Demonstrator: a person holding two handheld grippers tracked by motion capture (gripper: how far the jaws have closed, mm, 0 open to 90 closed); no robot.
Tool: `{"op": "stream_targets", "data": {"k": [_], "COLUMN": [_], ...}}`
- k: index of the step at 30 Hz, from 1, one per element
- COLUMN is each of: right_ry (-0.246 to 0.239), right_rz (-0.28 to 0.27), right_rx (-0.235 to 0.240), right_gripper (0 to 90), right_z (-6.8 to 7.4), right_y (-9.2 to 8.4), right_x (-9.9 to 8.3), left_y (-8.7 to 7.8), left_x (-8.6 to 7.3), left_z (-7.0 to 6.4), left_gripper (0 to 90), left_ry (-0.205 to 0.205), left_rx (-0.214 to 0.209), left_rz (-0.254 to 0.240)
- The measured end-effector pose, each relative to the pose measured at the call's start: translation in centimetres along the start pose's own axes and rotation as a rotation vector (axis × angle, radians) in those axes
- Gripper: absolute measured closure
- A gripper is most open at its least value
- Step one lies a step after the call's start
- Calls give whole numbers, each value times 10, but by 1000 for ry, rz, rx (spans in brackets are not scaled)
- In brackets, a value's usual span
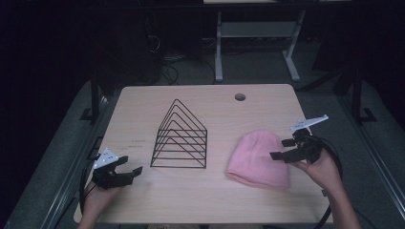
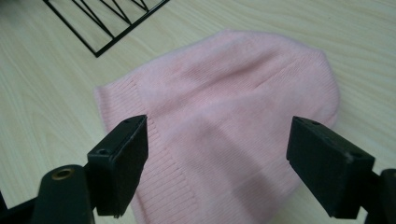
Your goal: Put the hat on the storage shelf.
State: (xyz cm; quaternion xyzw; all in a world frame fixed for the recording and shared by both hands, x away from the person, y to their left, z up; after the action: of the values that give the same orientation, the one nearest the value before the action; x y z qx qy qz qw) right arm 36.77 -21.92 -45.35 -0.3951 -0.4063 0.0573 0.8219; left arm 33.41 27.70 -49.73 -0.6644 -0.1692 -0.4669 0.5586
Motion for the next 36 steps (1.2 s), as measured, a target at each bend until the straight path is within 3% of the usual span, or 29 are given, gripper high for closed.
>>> {"op": "stream_targets", "data": {"k": [7,15,17,26,36], "right_ry": [26,56,76,106,171], "right_rz": [30,61,90,118,156], "right_rx": [11,-20,-36,-39,-56], "right_gripper": [207,212,212,218,263], "right_z": [-14,-38,-46,-64,-82], "right_y": [5,18,23,32,42], "right_x": [8,14,15,19,16], "left_y": [0,2,2,3,4], "left_x": [0,0,0,0,0], "left_z": [1,-2,0,0,-2], "left_gripper": [241,240,240,236,236], "left_ry": [-7,3,-1,2,6], "left_rx": [2,-5,0,-1,-2], "left_rz": [-1,4,3,5,6]}}
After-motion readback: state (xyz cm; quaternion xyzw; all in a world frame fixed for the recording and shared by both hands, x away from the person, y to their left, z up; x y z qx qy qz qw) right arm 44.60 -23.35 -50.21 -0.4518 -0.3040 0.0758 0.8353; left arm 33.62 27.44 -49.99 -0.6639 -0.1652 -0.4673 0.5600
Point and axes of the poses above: each handheld gripper's, and its own axes: y roughly forward along the jaws, x roughly out of its top, z roughly to its left, the point moved 9 cm from there along y, roughly forward along the jaws, and after that the axes turned 11 degrees about x, right-handed, at the moved point
